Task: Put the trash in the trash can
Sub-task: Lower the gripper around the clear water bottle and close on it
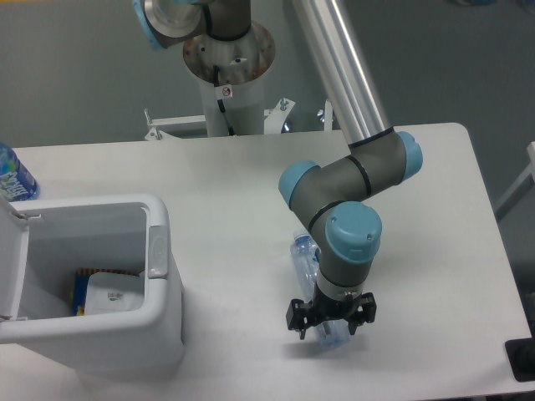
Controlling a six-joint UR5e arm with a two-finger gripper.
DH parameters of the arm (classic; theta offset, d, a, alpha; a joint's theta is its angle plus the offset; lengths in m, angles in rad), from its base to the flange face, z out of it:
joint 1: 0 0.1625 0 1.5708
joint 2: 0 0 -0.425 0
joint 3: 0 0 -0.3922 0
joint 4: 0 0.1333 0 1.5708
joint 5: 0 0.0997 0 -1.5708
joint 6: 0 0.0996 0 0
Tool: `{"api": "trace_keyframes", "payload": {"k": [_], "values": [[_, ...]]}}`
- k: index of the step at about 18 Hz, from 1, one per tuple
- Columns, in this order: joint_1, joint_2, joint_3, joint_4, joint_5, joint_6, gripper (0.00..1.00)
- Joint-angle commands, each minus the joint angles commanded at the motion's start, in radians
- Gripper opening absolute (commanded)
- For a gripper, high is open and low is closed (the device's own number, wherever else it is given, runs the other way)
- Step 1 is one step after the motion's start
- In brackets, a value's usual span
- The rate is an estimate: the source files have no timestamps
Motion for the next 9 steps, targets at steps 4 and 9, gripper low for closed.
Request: {"api": "trace_keyframes", "payload": {"k": [4,9], "values": [[-0.002,-0.009,-0.003,0.006,0.026,0.000,1.00],[-0.002,-0.022,0.005,0.008,0.032,0.000,0.99]]}}
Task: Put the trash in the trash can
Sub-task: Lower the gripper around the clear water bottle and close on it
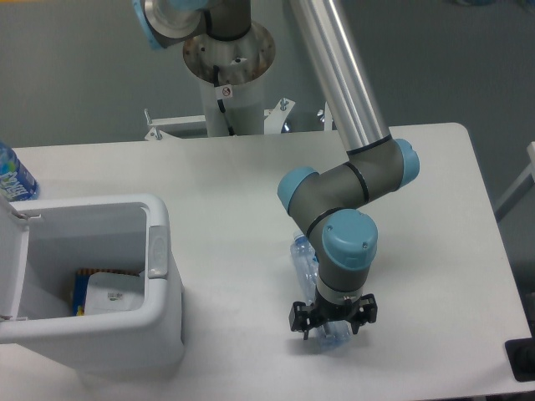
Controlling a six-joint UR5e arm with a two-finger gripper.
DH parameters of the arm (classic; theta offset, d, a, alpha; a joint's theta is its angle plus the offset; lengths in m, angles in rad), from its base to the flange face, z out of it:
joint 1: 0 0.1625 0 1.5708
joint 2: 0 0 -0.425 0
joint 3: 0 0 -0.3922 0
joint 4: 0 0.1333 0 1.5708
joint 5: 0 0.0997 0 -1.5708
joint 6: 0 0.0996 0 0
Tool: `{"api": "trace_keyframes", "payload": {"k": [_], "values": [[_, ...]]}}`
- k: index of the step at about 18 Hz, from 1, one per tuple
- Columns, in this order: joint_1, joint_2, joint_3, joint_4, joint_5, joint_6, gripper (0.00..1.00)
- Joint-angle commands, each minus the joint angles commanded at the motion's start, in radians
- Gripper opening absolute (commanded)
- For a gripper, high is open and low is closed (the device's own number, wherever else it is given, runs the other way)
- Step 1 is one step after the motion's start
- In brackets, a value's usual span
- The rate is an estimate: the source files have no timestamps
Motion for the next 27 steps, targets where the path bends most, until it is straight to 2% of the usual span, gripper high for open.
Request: {"api": "trace_keyframes", "payload": {"k": [6,9,21,24,27], "values": [[-0.002,0.000,-0.002,0.002,0.006,0.003,0.74],[-0.002,0.005,-0.003,0.002,0.011,0.009,0.67],[-0.002,0.014,0.000,0.000,0.014,0.014,0.64],[-0.002,0.031,-0.002,0.000,0.012,0.014,0.64],[-0.002,0.037,0.002,0.000,0.012,0.020,0.60]]}}
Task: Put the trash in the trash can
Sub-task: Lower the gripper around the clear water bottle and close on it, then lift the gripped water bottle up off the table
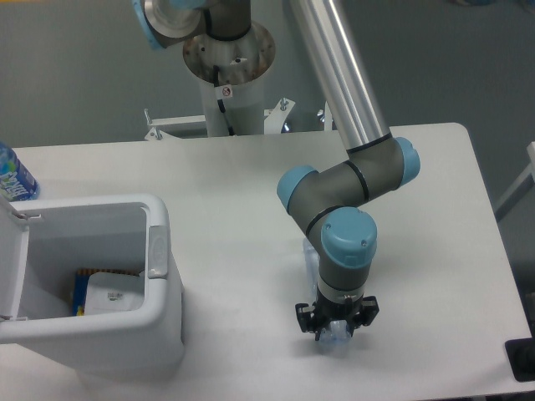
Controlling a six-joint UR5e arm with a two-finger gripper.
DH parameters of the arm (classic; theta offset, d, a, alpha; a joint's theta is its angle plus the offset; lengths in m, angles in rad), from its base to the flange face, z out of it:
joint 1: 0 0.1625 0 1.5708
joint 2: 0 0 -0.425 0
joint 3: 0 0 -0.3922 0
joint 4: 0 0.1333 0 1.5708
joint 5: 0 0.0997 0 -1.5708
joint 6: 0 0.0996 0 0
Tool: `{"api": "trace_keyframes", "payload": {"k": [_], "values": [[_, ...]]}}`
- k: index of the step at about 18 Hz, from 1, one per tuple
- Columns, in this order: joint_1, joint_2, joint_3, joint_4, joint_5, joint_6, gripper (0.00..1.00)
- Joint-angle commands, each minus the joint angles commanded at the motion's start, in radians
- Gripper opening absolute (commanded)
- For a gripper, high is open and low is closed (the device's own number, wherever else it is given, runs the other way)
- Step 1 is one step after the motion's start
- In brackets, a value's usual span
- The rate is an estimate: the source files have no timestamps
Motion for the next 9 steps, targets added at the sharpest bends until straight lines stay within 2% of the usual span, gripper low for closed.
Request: {"api": "trace_keyframes", "payload": {"k": [6,9], "values": [[0.000,0.021,0.012,0.002,0.000,0.006,0.61],[0.000,0.047,0.079,-0.006,-0.006,-0.008,0.61]]}}
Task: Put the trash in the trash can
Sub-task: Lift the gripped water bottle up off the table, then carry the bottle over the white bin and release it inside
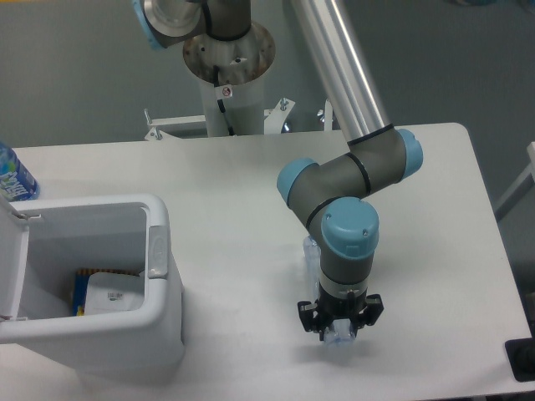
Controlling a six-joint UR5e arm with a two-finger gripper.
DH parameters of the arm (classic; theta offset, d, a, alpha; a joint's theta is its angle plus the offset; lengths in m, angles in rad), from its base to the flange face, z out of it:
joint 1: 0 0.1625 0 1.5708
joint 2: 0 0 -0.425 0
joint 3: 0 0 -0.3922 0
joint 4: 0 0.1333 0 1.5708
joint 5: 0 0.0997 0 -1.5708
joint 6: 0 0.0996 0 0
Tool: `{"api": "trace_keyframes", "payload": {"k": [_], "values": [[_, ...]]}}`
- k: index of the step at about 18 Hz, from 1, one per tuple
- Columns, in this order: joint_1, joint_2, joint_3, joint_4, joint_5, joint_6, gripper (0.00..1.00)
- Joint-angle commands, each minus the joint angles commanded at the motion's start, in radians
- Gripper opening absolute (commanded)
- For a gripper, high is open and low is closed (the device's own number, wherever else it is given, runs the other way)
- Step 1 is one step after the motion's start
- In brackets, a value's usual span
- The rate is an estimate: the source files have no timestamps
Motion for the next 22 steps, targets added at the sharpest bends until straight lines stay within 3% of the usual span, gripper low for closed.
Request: {"api": "trace_keyframes", "payload": {"k": [5,9,13,16,18,22], "values": [[-0.002,0.077,0.075,0.002,-0.090,-0.135,0.61],[-0.002,0.129,0.195,0.002,-0.178,-0.310,0.60],[-0.003,0.175,0.284,0.020,-0.293,-0.342,0.60],[-0.038,0.203,0.296,0.032,-0.330,-0.330,0.60],[-0.081,0.213,0.298,0.081,-0.328,-0.328,0.59],[-0.167,0.245,0.292,0.090,-0.327,-0.319,0.59]]}}
